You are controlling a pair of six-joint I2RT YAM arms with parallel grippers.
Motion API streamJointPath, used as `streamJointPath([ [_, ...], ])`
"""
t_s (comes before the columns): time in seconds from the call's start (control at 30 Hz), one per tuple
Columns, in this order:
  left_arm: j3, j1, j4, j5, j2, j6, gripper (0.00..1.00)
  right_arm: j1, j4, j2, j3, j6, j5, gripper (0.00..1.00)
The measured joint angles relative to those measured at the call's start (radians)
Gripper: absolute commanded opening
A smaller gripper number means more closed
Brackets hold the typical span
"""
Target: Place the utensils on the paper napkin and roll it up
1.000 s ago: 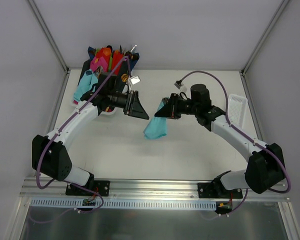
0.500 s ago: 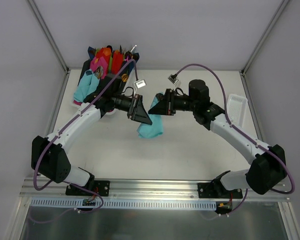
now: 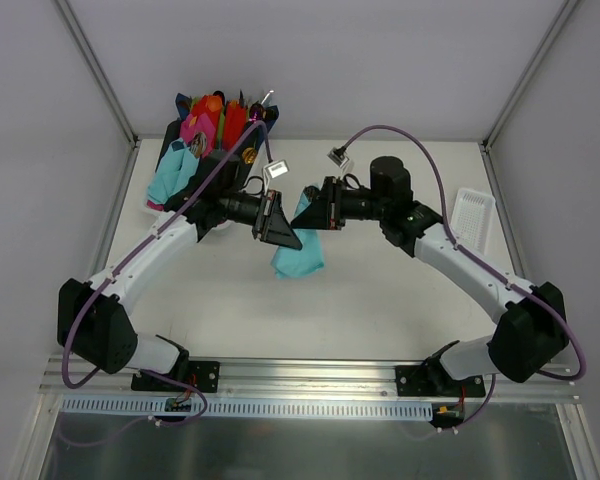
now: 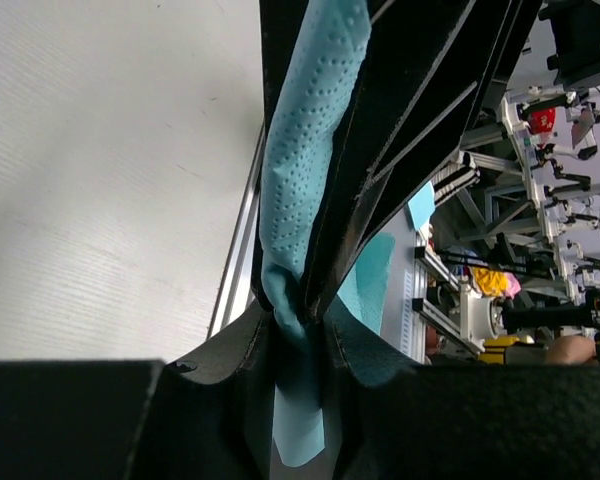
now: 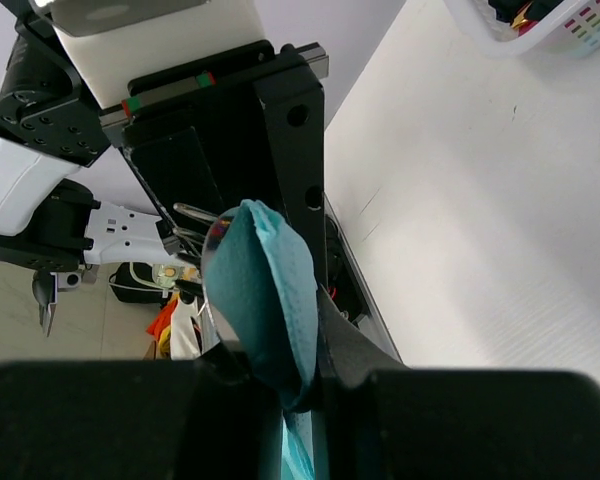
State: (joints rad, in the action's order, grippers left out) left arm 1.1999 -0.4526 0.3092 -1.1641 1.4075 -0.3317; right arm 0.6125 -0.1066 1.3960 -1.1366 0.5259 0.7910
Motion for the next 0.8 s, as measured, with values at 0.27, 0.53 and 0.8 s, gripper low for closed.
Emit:
streamJointPath([
  [0.27,-0.088,0.0,-0.112,0.075,-0.072,-0.095,0.0,0.009,0.067,0.042,-0.059,-0.01,-0.027,0.57],
  [0.53,-0.097,0.051,-0.155,0.236,-0.119,-0.136,0.0,-0.049,0.199,-0.015,-0.103,-0.051,-0.118,0.56],
  [0.8,-0.064,0.124,-0.218,0.338,-0.107,-0.224,0.0,-0.072,0.293,-0.15,-0.186,-0.057,-0.333,0.56],
])
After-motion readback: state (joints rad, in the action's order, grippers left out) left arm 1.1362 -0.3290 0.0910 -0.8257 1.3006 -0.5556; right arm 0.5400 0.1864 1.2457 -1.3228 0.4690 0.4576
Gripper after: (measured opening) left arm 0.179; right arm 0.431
